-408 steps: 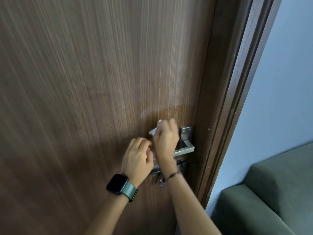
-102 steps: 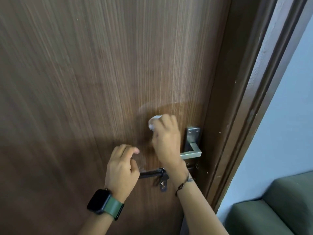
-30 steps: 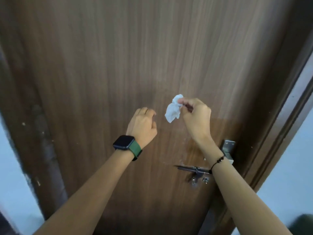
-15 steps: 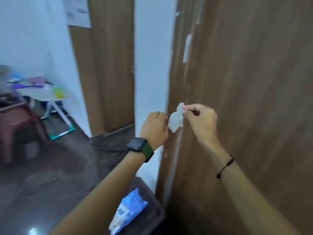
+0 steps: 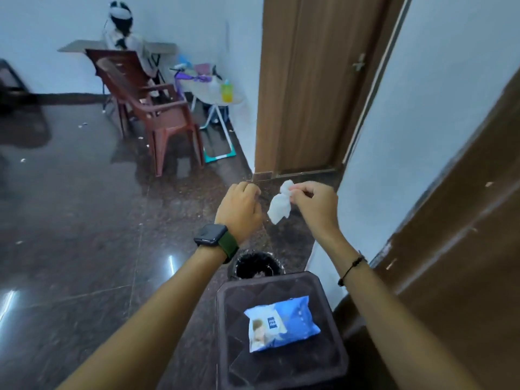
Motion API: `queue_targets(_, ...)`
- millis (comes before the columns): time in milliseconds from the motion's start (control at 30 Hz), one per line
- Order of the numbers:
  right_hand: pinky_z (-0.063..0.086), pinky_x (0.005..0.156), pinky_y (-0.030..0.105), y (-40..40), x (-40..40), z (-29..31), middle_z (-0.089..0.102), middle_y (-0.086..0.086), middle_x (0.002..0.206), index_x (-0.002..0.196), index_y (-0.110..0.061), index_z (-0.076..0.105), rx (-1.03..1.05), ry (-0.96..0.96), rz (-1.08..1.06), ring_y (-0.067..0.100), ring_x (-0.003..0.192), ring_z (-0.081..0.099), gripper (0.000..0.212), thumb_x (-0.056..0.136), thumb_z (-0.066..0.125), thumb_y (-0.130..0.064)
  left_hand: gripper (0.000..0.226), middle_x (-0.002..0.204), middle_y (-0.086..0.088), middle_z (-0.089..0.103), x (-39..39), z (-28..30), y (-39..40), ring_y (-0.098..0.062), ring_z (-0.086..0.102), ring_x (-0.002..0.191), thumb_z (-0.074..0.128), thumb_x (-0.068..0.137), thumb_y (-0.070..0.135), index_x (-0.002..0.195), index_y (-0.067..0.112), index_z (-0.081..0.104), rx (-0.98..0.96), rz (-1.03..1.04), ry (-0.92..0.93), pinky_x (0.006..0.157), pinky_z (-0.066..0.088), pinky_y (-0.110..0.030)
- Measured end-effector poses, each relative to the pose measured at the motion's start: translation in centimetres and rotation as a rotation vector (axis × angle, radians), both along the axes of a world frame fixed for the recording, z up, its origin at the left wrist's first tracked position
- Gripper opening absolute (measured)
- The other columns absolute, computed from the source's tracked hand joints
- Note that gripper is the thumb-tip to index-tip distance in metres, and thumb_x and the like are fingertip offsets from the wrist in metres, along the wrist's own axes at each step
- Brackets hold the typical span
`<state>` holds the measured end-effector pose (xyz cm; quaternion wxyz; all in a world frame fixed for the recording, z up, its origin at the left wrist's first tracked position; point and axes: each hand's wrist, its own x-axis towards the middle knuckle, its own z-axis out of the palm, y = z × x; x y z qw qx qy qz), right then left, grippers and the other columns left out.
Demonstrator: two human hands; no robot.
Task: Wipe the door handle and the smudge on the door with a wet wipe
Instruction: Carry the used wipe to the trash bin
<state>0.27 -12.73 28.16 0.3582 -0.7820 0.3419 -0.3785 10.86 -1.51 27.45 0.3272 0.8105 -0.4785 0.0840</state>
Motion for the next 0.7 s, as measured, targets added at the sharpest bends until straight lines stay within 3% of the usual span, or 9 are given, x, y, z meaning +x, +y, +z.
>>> queue_targets(100,0.053,0.068,0.032,-3.3,2.5,-3.8,0.073,0.013,0.087,0.087,0.0,0.074,0.054,0.086,0.083,0.018,0.075,0.063,0.016,0.081,0.059,-0.004,0.022,0.103,-0.022,0.059,1.9,-3.4,-3.4,-0.036,0.049,0.096,0.041,0.085,0.002,0.099,-0.005,0.056,0.07,0.061,0.095,0.082,0.038,-0.038)
queue_targets(233,0.049,0.073,0.039,-8.2,5.6,-10.9,0.071,0.019,0.086,0.079,0.013,0.067,0.116,0.231,0.143,0.029,0.079,0.063,0.016,0.081,0.055,0.002,0.024,0.106,-0.02,0.059,4.1,-10.2,-8.2,-0.033,0.049,0.099,0.04,0.085,0.001,0.103,-0.003,0.056,0.221,0.109,0.228,0.08,0.035,-0.032)
queue_targets(333,0.045,0.068,0.029,-11.0,7.6,-17.3,0.07,0.017,0.089,0.08,0.011,0.068,0.175,0.344,0.172,0.029,0.082,0.063,0.017,0.081,0.053,0.005,0.027,0.11,-0.019,0.059,6.0,-16.3,-10.3,-0.033,0.049,0.103,0.039,0.085,0.001,0.106,-0.002,0.056,0.322,0.16,0.343,0.084,0.039,-0.035)
queue_targets(433,0.049,0.073,0.035,-13.1,9.3,-23.7,0.07,0.017,0.095,0.086,0.011,0.068,0.233,0.462,0.22,0.036,0.087,0.063,0.019,0.082,0.05,0.004,0.033,0.117,-0.018,0.057,8.0,-22.3,-11.4,-0.032,0.048,0.108,0.038,0.086,0.003,0.115,0.0,0.054,0.46,0.192,0.443,0.087,0.041,-0.037)
queue_targets(533,0.046,0.08,0.024,-15.0,11.1,-29.6,0.064,0.014,0.113,0.102,0.002,0.068,0.287,0.563,0.288,0.029,0.101,0.06,0.025,0.085,0.05,0.002,0.039,0.128,-0.017,0.05,9.8,-27.8,-12.6,-0.033,0.047,0.113,0.038,0.088,0.005,0.126,0.002,0.046,0.584,0.182,0.515,0.089,0.041,-0.038)
queue_targets(633,0.047,0.088,0.024,-16.5,13.4,-35.1,0.062,0.015,0.118,0.112,-0.005,0.065,0.363,0.61,0.389,0.028,0.107,0.059,0.031,0.086,0.051,0.001,0.041,0.133,-0.017,0.046,11.7,-32.6,-13.9,-0.032,0.046,0.117,0.038,0.089,0.007,0.129,0.003,0.042,0.646,0.171,0.527,0.093,0.04,-0.039)
queue_targets(700,0.041,0.085,0.012,-17.3,15.1,-38.5,0.061,0.013,0.122,0.117,-0.005,0.063,0.401,0.621,0.428,0.026,0.112,0.059,0.034,0.086,0.052,0.002,0.038,0.132,-0.017,0.047,12.8,-35.8,-14.8,-0.032,0.045,0.117,0.039,0.088,0.006,0.126,0.002,0.044,0.665,0.142,0.51,0.094,0.04,-0.04)
